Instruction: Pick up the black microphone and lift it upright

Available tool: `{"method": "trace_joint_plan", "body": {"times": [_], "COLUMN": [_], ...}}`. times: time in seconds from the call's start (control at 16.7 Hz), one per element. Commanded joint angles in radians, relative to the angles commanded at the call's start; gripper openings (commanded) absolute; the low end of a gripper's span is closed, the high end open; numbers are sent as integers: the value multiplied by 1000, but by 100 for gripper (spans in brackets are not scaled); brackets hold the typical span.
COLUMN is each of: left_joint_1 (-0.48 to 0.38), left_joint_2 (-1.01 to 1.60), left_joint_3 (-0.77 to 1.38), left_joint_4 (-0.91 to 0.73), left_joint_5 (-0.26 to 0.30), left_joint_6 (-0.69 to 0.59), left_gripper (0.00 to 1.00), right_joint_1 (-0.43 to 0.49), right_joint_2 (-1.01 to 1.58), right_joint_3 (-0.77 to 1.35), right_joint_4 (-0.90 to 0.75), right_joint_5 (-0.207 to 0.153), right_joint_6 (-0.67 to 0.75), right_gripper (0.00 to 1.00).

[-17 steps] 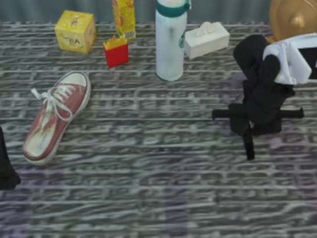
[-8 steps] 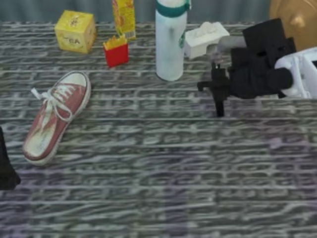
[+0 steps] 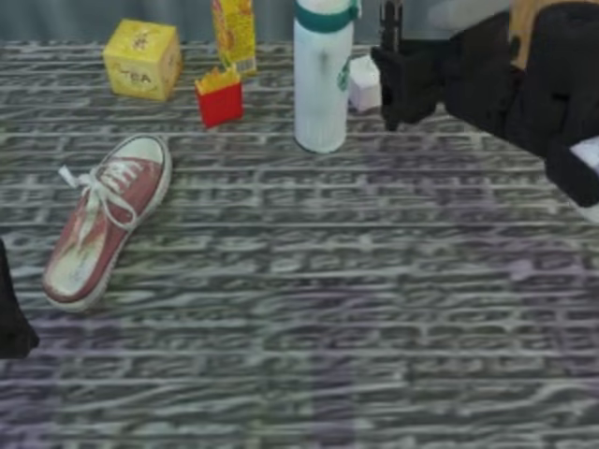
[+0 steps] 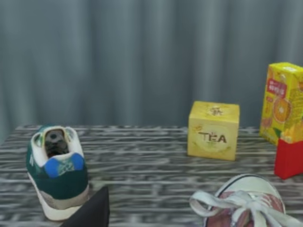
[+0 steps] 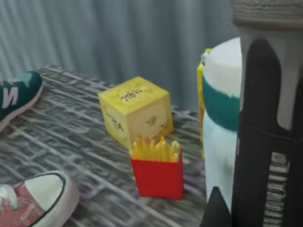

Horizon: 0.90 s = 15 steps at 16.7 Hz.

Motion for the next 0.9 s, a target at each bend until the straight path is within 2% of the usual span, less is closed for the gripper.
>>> {"method": "trace_joint_plan", "body": {"times": [0.24,0.6,0.72,0.9], "left_joint_1": [0,0,0,0], "left_joint_2": [0,0,0,0], "left_joint_3": [0,0,0,0], "left_joint_4": [0,0,0,0], "left_joint_5": [0,0,0,0], "left_joint_6": [0,0,0,0], "left_gripper": [100,100,100,100], "right_joint_1": [-3,5,38,128], "right_joint_2": [-68,-75,-102,-180], "right_joint_3": [-49,-50,-66,-112], "right_joint_4": [153,165,160,146], "right_joint_5": [-55,-57,-26,64], "right_joint_6": [-52,-54,-52,-44], "right_gripper": [0,0,0,0]}}
